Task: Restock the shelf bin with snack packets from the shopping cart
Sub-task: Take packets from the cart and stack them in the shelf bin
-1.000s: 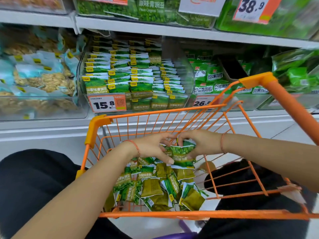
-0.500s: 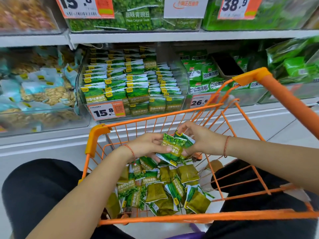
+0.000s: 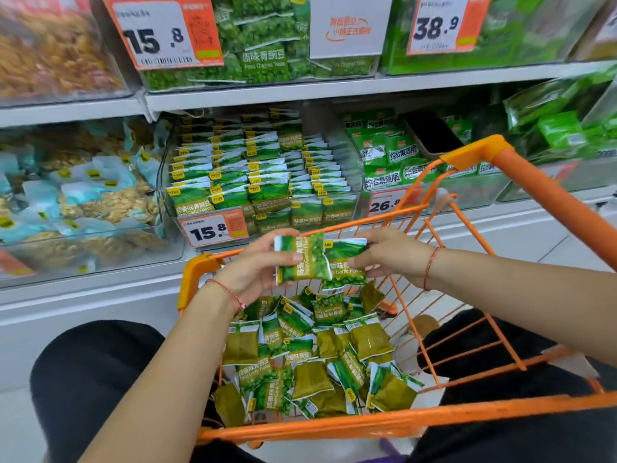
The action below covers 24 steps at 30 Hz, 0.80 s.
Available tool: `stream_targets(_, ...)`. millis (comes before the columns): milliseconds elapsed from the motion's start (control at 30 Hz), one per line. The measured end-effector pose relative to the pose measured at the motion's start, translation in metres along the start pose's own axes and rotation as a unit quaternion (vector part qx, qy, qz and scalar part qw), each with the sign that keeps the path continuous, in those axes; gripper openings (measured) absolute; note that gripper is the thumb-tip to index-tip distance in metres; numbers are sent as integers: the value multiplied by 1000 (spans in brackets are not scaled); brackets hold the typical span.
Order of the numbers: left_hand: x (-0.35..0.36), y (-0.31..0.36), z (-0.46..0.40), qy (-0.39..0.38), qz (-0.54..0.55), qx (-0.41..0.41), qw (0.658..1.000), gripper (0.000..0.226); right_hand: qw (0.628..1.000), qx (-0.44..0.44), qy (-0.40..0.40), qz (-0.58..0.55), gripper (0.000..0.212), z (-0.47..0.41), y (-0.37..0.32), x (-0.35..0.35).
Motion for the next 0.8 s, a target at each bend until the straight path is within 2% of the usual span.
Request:
stream_targets(100,4,1,0,7,-39,26,999,42,997,26,-22,-65,32,2,3,3)
stream_targets(200,8,-3,0,42,-106,48,992,41,989,34,-50,-133,21,2,6,14)
stream_targets(267,15,-3,3,55,-164,76,982,33,975,47,-80,-204,29,4,9,26)
stream_targets(333,23,-3,5,45,-196,104,974,30,968,51,-102,-222,25,6,10,34)
stream_targets(400,25,-2,7,63,-210,135,966,32,964,48,-123,-232,35,7,9,35)
stream_targets(567,27,6,11,133,-242,230,933,43,976,23,-143,-165,51,11,2,30)
stream_targets(667,32,4,10,110,-250,239,932,51,975,59,-121,-177,79,6,12,28)
stream_targets(700,32,3,9,104,-242,231,937,51,975,61,-117,-177,72,5,13,27)
stream_targets(733,32,2,9,106,-222,227,942,47,977,59,-108,-174,55,6,11,24)
stream_targets(800,27,1,13,141,-166,236,947,27,980,55,-73,-175,28,3,10,14)
Point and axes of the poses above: each hand's wrist, its own z-axis away from the middle knuckle, its own x-axis out of the palm, y = z × x, the point moved 8 cm from there along -z, towards the middle knuckle, and after that the axes turned 8 degrees about z, right-handed, at the moved point
